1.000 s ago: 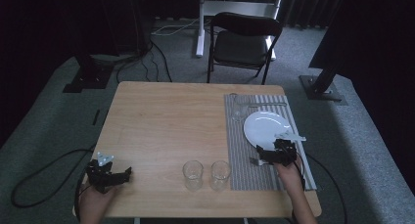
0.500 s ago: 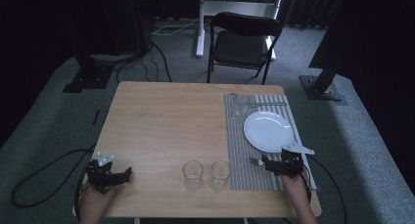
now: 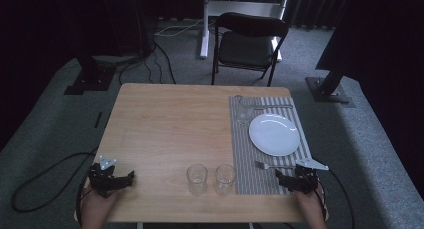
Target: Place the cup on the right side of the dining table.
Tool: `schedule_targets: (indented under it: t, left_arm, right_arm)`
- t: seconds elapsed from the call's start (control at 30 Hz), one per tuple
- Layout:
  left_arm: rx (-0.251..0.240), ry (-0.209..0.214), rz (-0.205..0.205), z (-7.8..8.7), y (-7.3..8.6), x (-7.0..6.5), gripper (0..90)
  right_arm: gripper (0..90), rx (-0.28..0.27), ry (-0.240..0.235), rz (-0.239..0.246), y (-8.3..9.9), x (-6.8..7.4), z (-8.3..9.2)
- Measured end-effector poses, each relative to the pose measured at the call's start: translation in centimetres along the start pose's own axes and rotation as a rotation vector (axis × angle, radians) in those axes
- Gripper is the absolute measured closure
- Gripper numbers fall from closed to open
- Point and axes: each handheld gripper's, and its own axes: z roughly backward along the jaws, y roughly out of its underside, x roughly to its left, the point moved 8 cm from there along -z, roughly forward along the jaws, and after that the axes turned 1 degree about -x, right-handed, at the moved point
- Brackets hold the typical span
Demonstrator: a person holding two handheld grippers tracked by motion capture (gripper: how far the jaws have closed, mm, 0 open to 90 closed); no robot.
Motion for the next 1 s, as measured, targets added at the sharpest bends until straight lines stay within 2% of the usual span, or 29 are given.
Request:
schedule_targets:
  t: [0.03, 0.13, 0.27, 0.4, 0.53, 0.73, 0.87, 1.0]
  left_arm:
    - [0.0, 0.0, 0.0, 0.0, 0.0, 0.0, 0.3]
    - [0.0, 0.0, 0.0, 0.0, 0.0, 0.0, 0.3]
    - [0.001, -0.001, 0.0, 0.0, 0.0, 0.0, 0.3]
    - [0.0, 0.0, 0.0, 0.0, 0.0, 0.0, 0.3]
    - [0.0, -0.002, 0.002, 0.0, 0.0, 0.0, 0.3]
    - [0.0, -0.002, 0.003, 0.0, 0.0, 0.0, 0.3]
    - [0.0, -0.002, 0.003, 0.0, 0.0, 0.0, 0.3]
    - [0.0, -0.002, 0.002, 0.0, 0.0, 0.0, 0.3]
  right_arm:
    - [11.4, 0.004, 0.013, 0.004, 0.2, -0.2, 0.1]
    - [11.3, 0.003, -0.001, -0.02, 0.9, -0.5, 0.3]
    - [11.4, 0.025, 0.0, 0.002, 1.9, -0.8, 0.6]
    - [11.4, 0.047, 0.015, 0.002, 3.1, -1.6, 0.8]
    - [11.4, 0.052, 0.021, -0.023, 4.0, -2.2, 1.2]
    - [11.3, 0.033, 0.035, -0.056, 5.2, -2.6, 1.8]
    - [11.3, 0.004, 0.046, -0.062, 5.4, -2.7, 2.0]
    - [11.4, -0.007, 0.035, -0.077, 5.3, -2.8, 2.0]
